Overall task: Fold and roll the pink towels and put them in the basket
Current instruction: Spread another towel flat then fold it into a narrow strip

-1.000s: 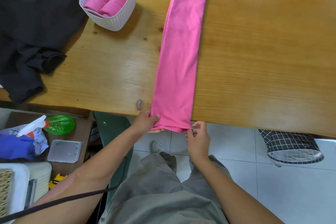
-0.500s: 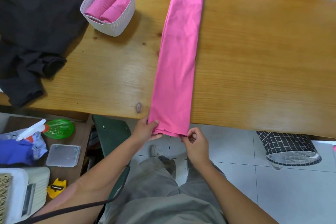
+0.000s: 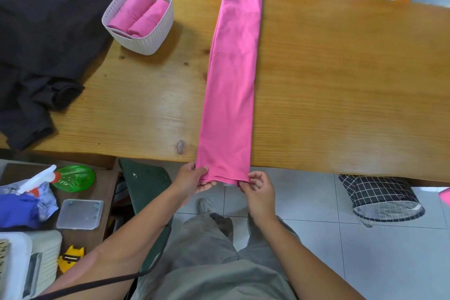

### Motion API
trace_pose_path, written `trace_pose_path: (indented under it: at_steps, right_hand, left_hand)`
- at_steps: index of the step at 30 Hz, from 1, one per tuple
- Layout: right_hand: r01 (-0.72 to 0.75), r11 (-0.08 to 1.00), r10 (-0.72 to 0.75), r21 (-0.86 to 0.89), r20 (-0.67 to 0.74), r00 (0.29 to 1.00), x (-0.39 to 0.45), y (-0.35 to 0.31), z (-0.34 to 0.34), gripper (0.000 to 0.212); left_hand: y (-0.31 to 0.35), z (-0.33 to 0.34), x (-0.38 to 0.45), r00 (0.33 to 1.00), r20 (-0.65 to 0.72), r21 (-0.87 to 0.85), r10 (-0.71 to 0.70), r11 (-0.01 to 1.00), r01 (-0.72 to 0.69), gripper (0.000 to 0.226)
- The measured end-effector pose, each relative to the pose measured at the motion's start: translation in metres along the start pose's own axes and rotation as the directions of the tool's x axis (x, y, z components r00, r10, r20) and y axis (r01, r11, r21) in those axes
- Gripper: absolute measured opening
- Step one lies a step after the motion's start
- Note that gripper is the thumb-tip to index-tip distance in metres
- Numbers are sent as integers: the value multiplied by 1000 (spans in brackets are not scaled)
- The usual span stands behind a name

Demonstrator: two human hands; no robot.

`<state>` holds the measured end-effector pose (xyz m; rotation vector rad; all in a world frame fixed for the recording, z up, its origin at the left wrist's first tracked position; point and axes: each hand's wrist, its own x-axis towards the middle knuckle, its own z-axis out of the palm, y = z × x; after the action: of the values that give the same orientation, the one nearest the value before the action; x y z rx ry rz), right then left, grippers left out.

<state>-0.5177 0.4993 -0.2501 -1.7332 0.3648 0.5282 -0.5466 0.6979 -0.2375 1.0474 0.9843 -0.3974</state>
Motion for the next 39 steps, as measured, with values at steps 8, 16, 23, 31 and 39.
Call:
trace_pose_path:
  at_steps: [8,16,23,31,39]
  right_hand:
    - [-18,998,12,-65,-94,996,3,-2,-2,14]
    - [26,967,-37,-254,-39,999,-5,5,-6,36]
    - [427,662,-327,-615,276,904,-8,9,-10,41]
    - [549,373,-539,-748,307,784,2,1,-22,16]
    - [595,500,-522,-629,330,787,19,-16,-24,12]
  left_hand:
    - [0,1,-6,1000,-3,35,14,999,-14,24]
    - [-9,6,-16,943,-117,169,312,942,-291,35]
    - [-20,-4,-27,888,53,358,457,821,-444,29]
    - [-17,-16,-22,801,159,608,578,582,-540,26]
    - [-8,-14,-9,636,146,762,758,323,-561,11]
